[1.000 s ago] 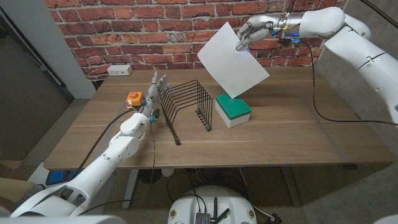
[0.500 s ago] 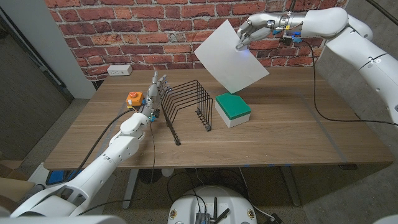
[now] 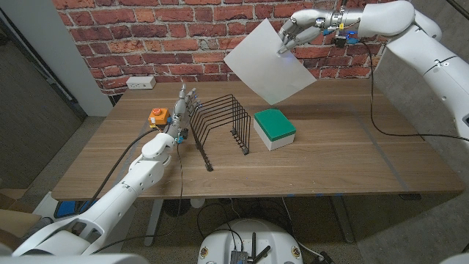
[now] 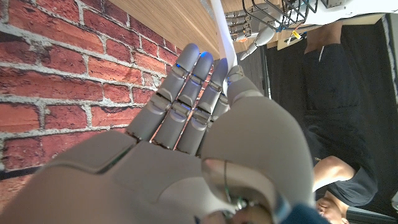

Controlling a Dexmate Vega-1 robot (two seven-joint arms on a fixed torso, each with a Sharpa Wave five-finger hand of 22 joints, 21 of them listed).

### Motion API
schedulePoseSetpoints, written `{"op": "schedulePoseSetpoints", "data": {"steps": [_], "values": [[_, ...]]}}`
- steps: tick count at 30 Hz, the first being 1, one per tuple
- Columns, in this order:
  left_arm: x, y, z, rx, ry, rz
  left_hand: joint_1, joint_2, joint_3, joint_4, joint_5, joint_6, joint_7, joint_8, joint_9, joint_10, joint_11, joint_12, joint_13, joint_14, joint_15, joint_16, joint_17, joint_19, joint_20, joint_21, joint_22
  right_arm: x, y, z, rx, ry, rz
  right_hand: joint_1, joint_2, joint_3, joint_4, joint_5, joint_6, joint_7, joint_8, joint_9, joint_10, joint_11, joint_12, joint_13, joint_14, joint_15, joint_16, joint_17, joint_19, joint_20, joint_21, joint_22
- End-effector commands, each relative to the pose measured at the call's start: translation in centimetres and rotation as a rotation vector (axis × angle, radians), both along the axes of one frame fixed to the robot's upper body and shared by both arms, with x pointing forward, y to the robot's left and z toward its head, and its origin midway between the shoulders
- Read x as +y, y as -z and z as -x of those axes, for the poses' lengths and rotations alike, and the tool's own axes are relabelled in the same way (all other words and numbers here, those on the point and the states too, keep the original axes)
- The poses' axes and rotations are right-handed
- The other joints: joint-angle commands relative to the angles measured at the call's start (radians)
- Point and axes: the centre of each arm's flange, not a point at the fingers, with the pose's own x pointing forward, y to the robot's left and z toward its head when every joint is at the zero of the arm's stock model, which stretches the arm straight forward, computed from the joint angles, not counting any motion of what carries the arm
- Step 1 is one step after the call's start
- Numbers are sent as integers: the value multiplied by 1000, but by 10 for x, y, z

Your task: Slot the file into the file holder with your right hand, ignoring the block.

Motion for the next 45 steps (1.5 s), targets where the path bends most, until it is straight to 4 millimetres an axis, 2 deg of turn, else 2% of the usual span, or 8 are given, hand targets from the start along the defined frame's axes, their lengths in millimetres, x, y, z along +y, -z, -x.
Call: {"op": "schedulePoseSetpoints", "data": {"steps": [1,45], "values": [[0,0,0,0,0,0,-7,-5,7,4,2,0,-5,3,5,2,-9,3,5,11,1,6,2,9,0,2,5,8,-12,6,-27,-47,90,22,6,5,-9,7,28,-37,9,5,-22,-15,-2,0,-6,-75,-3,6,-10,-78,7,1],[0,0,0,0,0,0,-8,-5,9,4,1,0,-5,3,5,1,-9,3,5,10,1,6,2,9,-1,2,5,51,-33,24,-38,-81,360,26,14,-5,-7,9,28,-43,10,4,-35,-15,0,-6,-37,-75,0,19,-36,-77,23,-2]]}}
